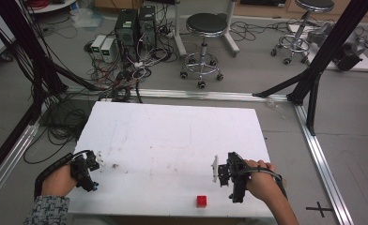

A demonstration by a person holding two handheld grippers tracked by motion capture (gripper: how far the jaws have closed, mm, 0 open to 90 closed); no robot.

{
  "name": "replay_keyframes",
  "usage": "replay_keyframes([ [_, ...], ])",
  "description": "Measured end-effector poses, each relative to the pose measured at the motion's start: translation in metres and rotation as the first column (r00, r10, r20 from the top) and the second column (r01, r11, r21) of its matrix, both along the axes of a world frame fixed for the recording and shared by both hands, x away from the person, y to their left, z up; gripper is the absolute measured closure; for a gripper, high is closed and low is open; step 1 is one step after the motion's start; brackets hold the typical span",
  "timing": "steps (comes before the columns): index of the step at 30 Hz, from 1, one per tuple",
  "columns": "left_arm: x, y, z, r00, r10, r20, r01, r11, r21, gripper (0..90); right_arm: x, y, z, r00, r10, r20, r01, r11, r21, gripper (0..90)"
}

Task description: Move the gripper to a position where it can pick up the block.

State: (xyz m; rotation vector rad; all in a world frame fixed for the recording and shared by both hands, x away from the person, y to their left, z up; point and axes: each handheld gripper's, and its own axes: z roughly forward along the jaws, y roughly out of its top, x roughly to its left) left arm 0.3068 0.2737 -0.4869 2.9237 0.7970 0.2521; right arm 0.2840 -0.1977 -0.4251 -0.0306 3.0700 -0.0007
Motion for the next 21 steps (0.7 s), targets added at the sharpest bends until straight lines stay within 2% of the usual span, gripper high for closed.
replay_keyframes([
  [6,0.0,0.0,-0.001,1.0,0.001,-0.001,-0.001,1.0,0.001,20.8,-0.005,0.018,-0.011,0.9992,0.035,-0.017,-0.034,0.999,0.024,0.9],
  [10,0.001,0.0,-0.001,1.0,0.001,-0.008,-0.001,1.0,-0.003,20.9,-0.008,0.026,-0.014,0.9994,0.022,-0.025,-0.021,0.998,0.052,0.9],
  [21,0.0,0.001,-0.001,1.0,0.005,-0.007,-0.005,1.0,-0.004,20.8,-0.011,0.044,-0.032,0.9991,0.024,-0.035,-0.021,0.997,0.068,1.0],
])
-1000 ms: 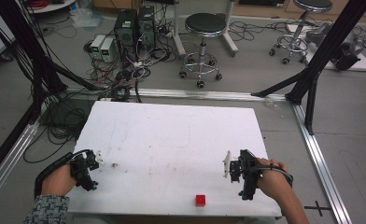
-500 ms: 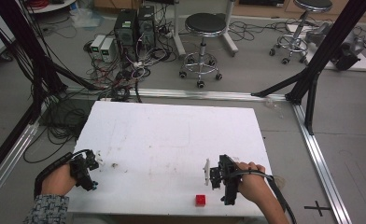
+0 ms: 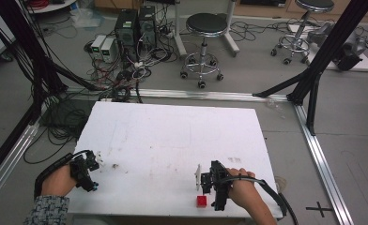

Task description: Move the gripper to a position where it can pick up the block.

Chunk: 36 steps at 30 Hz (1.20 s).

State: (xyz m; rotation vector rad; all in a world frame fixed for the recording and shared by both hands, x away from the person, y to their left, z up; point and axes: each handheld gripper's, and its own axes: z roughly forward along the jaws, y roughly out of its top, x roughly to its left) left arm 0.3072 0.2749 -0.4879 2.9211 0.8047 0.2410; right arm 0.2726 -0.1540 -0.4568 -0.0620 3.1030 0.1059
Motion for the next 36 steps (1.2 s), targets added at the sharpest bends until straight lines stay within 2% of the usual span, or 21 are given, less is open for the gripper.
replay_keyframes([
  [7,0.0,0.002,0.0,1.0,0.007,0.004,-0.007,1.0,-0.001,20.9,-0.003,0.015,-0.016,0.9999,0.001,-0.015,-0.001,1.0,0.007,0.9],
  [12,0.0,0.002,0.0,1.0,0.008,0.002,-0.008,1.0,-0.003,20.9,-0.003,0.017,-0.026,0.9995,-0.017,-0.028,0.018,1.0,0.021,0.9],
  [13,0.0,0.002,0.0,1.0,0.008,0.002,-0.008,1.0,-0.005,20.9,-0.003,0.018,-0.032,0.9998,-0.007,-0.016,0.007,1.0,-0.004,0.9],
  [15,0.0,0.002,0.0,0.9999,0.011,0.007,-0.01,0.9999,-0.007,20.9,-0.004,0.019,-0.035,0.9998,-0.006,-0.016,0.005,1.0,-0.015,0.9],
  [22,0.0,0.003,0.0,1.0,0.008,0.006,-0.008,0.9999,-0.007,20.9,-0.005,0.023,-0.044,0.9993,-0.011,-0.036,0.011,1.0,0.002,0.9],
  [23,0.0,0.003,0.0,0.9999,0.006,0.01,-0.006,1.0,-0.008,20.9,-0.005,0.024,-0.047,0.9986,-0.024,-0.047,0.025,1.0,0.018,0.9],
  [30,0.0,0.002,-0.001,0.9999,0.011,0.004,-0.011,0.9999,-0.013,20.9,-0.006,0.023,-0.056,0.9984,-0.022,-0.051,0.023,1.0,0.013,0.9],
  [34,0.0,0.002,-0.002,0.9999,0.011,0.006,-0.011,0.9999,-0.013,20.9,-0.007,0.025,-0.062,0.9988,0.008,-0.049,-0.008,1.0,0.011,0.9],
  [36,0.0,0.002,-0.002,0.9999,0.011,0.005,-0.011,0.9998,-0.014,20.9,-0.009,0.026,-0.063,0.9985,0.0,-0.055,0.0,1.0,0.004,1.0],
])
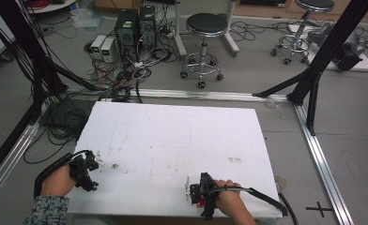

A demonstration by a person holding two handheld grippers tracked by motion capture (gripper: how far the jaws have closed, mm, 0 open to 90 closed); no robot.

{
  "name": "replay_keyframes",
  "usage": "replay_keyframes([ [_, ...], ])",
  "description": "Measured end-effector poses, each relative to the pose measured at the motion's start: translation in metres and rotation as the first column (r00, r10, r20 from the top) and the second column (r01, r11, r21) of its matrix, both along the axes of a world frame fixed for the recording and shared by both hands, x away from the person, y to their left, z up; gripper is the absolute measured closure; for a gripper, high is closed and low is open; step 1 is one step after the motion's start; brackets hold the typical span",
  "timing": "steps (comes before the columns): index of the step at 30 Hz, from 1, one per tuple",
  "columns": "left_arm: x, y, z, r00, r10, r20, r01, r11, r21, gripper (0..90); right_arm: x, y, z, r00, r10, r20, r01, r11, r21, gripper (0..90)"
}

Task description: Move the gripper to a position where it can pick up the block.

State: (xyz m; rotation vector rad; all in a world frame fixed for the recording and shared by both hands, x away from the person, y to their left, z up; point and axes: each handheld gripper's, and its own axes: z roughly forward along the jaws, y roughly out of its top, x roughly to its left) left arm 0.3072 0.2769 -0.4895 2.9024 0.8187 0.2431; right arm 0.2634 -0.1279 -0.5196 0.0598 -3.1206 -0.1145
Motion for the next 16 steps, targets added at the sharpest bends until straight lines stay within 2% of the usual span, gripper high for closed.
replay_keyframes([
  [3,0.0,-0.0001,-0.0002,1.0,0.0,-0.001,0.0,1.0,0.0,20.9,0.0003,0.0032,-0.0023,0.9997,0.024,0.0,-0.024,1.0,0.015,1.0],
  [5,0.0,-0.0002,-0.0003,1.0,0.001,-0.002,-0.001,1.0,0.0,20.9,-0.0002,0.0041,-0.003,0.9998,0.019,-0.002,-0.019,1.0,-0.002,1.0],
  [6,0.0001,-0.0001,-0.0002,1.0,-0.001,-0.004,0.001,1.0,0.0,20.9,0.0008,0.0044,-0.0042,0.9992,0.04,0.003,-0.04,0.999,-0.002,1.0],
  [9,0.0002,-0.0001,-0.0003,1.0,0.001,-0.007,-0.001,1.0,0.0,20.9,-0.0007,0.0044,-0.005,0.9998,0.021,-0.003,-0.021,0.999,-0.025,1.0],
  [16,0.0003,0.0002,-0.0013,1.0,0.003,-0.007,-0.003,1.0,-0.002,20.9,0.0008,0.0045,-0.0039,0.9997,0.024,0.002,-0.024,1.0,-0.007,1.0],
])
